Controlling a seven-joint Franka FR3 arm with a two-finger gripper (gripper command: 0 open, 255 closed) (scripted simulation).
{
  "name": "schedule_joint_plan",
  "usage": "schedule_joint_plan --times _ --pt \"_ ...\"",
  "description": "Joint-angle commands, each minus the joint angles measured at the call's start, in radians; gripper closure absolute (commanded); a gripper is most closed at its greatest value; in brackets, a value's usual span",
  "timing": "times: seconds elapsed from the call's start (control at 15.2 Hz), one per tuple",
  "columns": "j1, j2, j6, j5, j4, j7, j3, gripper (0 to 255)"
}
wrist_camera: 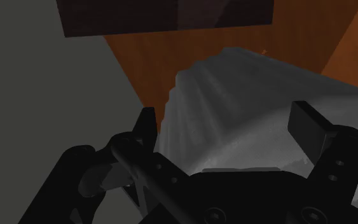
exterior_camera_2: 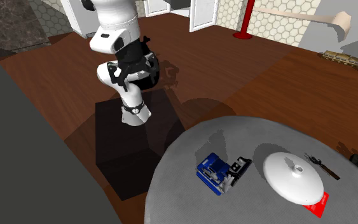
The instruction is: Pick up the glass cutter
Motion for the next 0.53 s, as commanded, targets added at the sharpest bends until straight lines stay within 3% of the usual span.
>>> schedule_joint_plan --times 0.0,0.46 --pt "0.0 0.0 0.0 0.0 0.0 0.0 0.0 0" --pt "0.01 0.238 0.12 0.025 0.155 0.099 0.082 0"
